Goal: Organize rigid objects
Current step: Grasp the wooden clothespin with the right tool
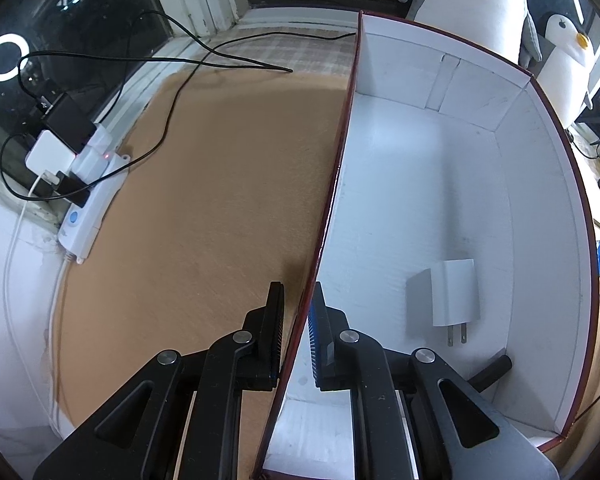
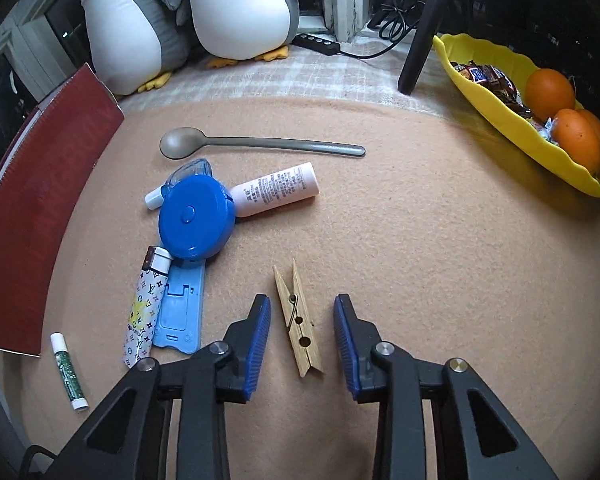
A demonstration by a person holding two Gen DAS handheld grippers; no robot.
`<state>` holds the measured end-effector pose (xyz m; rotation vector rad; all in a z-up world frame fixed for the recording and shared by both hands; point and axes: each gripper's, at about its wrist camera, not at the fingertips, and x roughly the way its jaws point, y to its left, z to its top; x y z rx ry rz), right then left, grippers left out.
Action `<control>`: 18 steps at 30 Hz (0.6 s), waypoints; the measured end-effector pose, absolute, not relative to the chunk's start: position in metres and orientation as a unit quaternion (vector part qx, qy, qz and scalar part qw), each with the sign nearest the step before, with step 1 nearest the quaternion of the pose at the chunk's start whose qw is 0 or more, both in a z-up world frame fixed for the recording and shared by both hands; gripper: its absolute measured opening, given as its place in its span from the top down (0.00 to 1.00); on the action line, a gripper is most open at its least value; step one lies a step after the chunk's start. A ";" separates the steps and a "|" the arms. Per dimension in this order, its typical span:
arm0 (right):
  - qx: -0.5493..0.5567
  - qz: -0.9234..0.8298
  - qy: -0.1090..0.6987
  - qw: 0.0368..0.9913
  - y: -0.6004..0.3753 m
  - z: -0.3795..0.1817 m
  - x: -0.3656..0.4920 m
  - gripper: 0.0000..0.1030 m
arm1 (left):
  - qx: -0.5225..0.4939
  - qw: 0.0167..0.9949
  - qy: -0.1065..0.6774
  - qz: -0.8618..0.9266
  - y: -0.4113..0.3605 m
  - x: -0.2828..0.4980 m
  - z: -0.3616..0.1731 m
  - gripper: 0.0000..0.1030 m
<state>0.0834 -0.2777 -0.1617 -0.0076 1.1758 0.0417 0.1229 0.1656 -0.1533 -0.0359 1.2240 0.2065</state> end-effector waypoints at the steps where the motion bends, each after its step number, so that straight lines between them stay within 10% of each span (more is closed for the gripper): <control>1: -0.004 0.020 0.555 0.832 -0.278 -0.161 0.084 0.77 | -0.017 0.813 0.574 0.098 0.165 0.123 -0.153 0.90; 18: 0.026 0.015 0.536 0.844 -0.273 -0.136 0.066 0.89 | -0.032 0.819 0.566 0.089 0.172 0.119 -0.153 0.90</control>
